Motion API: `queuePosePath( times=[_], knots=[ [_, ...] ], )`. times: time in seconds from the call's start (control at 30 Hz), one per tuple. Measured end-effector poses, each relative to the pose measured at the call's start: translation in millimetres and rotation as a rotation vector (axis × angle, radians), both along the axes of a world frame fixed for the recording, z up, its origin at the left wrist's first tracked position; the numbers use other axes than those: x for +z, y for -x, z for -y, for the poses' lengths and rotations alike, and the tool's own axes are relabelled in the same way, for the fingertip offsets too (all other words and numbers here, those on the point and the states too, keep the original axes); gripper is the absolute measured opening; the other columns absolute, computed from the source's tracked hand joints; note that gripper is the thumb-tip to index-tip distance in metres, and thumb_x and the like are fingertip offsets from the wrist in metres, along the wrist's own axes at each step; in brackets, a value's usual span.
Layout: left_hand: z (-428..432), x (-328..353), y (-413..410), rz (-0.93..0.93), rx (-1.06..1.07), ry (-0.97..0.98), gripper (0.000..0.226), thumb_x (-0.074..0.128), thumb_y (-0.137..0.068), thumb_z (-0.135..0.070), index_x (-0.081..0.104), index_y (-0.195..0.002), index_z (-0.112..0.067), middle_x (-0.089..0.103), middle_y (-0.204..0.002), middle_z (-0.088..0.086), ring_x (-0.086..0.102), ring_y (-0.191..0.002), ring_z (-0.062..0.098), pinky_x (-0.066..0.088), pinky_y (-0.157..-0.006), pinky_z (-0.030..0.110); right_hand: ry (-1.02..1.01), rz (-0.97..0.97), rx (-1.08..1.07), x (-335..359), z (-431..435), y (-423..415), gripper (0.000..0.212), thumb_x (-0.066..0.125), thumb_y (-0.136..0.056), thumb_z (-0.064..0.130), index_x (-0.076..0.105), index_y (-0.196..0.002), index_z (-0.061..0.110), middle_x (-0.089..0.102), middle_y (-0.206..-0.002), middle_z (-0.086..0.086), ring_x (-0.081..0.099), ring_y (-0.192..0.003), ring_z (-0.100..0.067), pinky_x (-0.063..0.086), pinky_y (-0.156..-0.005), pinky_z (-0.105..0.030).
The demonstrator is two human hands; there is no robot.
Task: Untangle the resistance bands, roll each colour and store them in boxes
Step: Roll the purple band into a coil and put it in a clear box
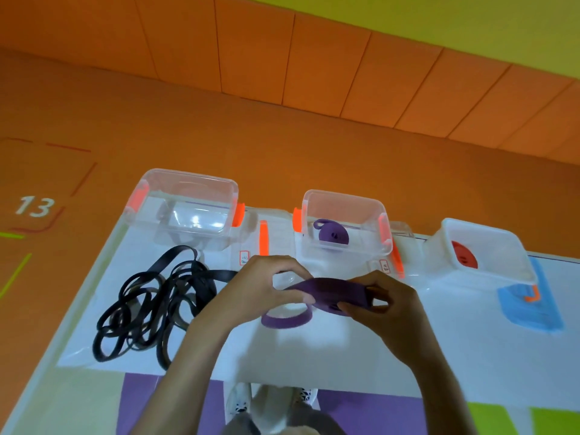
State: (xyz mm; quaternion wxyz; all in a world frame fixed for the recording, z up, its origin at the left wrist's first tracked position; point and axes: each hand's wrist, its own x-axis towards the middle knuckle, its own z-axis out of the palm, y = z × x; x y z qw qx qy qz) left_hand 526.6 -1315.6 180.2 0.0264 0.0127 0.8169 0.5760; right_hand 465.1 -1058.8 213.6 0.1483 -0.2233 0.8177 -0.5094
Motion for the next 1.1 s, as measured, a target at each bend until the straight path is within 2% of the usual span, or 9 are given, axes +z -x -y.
queuePosePath(
  times=[0.07,0.17,0.3,0.43,0.57,0.63,0.83,1.0,1.1],
  knots=[
    [5.6,-3.4,-10.5,-0.021,0.028,-0.037,0.019,0.088,-0.083,-0.039,0.081,-0.100,-0.036,0.078,-0.106,-0.019,0.072,-0.106,0.006,0.046,-0.094,0.010,0.029,0.018,0.011,0.4,6.5,-6.6,0.030,0.088,-0.076,0.030,0.073,-0.099,0.042,0.079,-0.098,0.009,0.076,-0.095,-0.018,0.065,-0.073,-0.027],
    [13.7,-6.9,-22.6,-0.062,0.036,-0.059,0.021,0.090,-0.084,-0.030,0.083,-0.105,-0.033,0.077,-0.106,-0.016,0.072,-0.106,0.012,0.053,-0.095,0.019,0.050,0.026,0.027,1.0,15.5,-16.1,0.029,0.087,-0.075,0.033,0.072,-0.097,0.046,0.079,-0.097,0.010,0.076,-0.096,-0.017,0.065,-0.072,-0.028],
    [20.2,-5.3,-35.2,-0.065,0.035,-0.069,0.026,0.092,-0.082,-0.029,0.082,-0.106,-0.025,0.072,-0.114,-0.020,0.069,-0.110,0.005,0.049,-0.095,0.013,0.066,0.022,0.030,-0.2,21.7,-26.6,0.030,0.087,-0.076,0.029,0.073,-0.098,0.043,0.079,-0.097,0.010,0.076,-0.096,-0.016,0.063,-0.071,-0.024],
    [15.2,-2.2,-41.9,-0.065,0.020,-0.092,0.020,0.086,-0.089,-0.023,0.079,-0.107,-0.029,0.073,-0.104,-0.016,0.068,-0.099,0.007,0.052,-0.089,0.016,0.136,0.043,-0.010,-0.4,21.4,-35.8,0.032,0.086,-0.076,0.029,0.073,-0.101,0.043,0.080,-0.099,0.008,0.077,-0.098,-0.016,0.062,-0.070,-0.021],
    [2.5,0.4,-41.9,-0.097,0.112,-0.297,0.030,0.088,-0.087,-0.019,0.079,-0.113,-0.030,0.078,-0.111,-0.009,0.074,-0.110,0.017,0.059,-0.097,0.028,0.260,0.113,-0.111,-2.3,17.9,-39.3,0.032,0.094,-0.074,0.023,0.076,-0.097,0.034,0.079,-0.099,-0.004,0.078,-0.096,-0.027,0.064,-0.070,-0.028],
    [-4.6,1.1,-41.2,-0.126,0.184,-0.434,0.031,0.090,-0.082,-0.017,0.078,-0.106,-0.030,0.080,-0.110,-0.002,0.076,-0.108,0.022,0.060,-0.096,0.031,0.342,0.156,-0.167,-3.5,16.4,-39.3,0.030,0.093,-0.074,0.022,0.076,-0.098,0.027,0.079,-0.100,-0.009,0.077,-0.097,-0.033,0.066,-0.071,-0.036],
    [-2.4,0.3,-25.1,-0.108,0.261,-0.497,0.024,0.093,-0.080,-0.017,0.080,-0.097,-0.026,0.082,-0.107,0.001,0.079,-0.103,0.019,0.060,-0.087,0.023,0.523,0.287,-0.229,-3.9,24.8,-20.5,0.047,0.098,-0.065,0.047,0.074,-0.097,0.023,0.076,-0.108,-0.014,0.075,-0.104,-0.038,0.066,-0.072,-0.046],
    [-11.5,10.3,-1.6,-0.134,0.323,-0.559,0.026,0.091,-0.078,-0.011,0.081,-0.092,-0.031,0.082,-0.099,-0.005,0.078,-0.103,0.012,0.058,-0.087,0.017,0.744,0.413,-0.160,-17.5,31.7,3.8,0.026,0.084,-0.087,0.019,0.069,-0.108,0.018,0.072,-0.117,-0.016,0.071,-0.110,-0.036,0.062,-0.081,-0.054],
    [-17.5,18.4,18.5,-0.183,0.366,-0.515,0.034,0.092,-0.077,-0.002,0.085,-0.093,-0.031,0.082,-0.108,-0.003,0.077,-0.106,0.011,0.056,-0.089,0.015,0.688,0.394,-0.121,-26.9,21.2,20.8,0.033,0.088,-0.081,0.027,0.067,-0.104,0.017,0.072,-0.115,-0.013,0.070,-0.110,-0.035,0.060,-0.087,-0.046]
  ],
)
